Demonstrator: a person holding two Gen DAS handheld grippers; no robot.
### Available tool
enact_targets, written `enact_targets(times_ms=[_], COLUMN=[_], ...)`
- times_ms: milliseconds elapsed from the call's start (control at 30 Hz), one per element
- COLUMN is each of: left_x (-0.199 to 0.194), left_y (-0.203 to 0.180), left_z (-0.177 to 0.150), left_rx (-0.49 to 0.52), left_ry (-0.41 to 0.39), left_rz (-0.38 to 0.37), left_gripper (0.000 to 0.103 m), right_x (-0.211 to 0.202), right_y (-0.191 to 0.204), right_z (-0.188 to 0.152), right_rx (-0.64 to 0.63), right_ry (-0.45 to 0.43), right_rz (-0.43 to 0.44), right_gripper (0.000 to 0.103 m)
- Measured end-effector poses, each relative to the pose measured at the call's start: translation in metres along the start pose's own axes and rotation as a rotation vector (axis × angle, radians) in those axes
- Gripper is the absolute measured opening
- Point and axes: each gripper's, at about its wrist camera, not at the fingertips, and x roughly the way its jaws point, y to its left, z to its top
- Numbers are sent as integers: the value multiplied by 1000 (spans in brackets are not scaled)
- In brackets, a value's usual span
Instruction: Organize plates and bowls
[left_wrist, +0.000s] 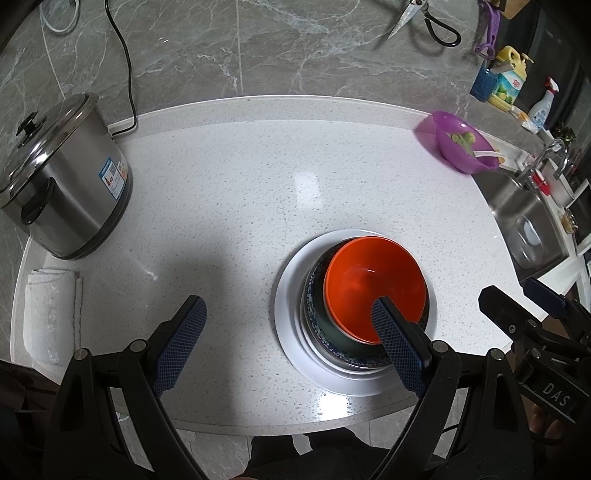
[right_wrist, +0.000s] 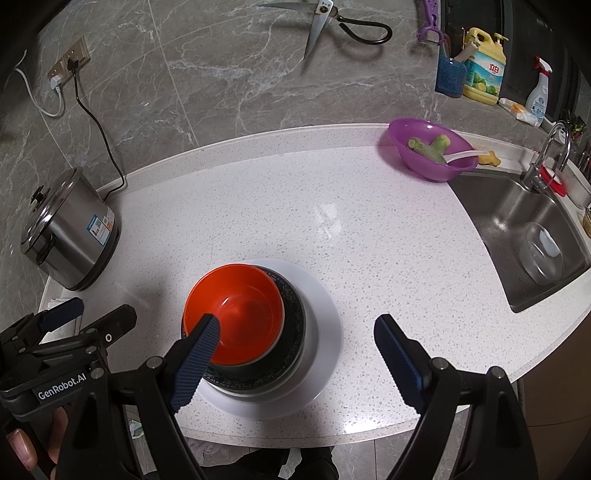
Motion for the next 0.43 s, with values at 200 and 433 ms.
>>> enact_targets(times_ms=[200,433], left_x=[-2,-2], left_y=[-2,-2], left_z=[-1,-1], left_rx=[1,-4], left_ry=[-12,-13], left_rz=[12,20], left_gripper=[91,91], right_x=[2,4], right_y=[-1,-2], right_z=[0,2], right_rx=[-2,-4], right_ry=[3,8], right_rz=[1,4], right_gripper=[87,87])
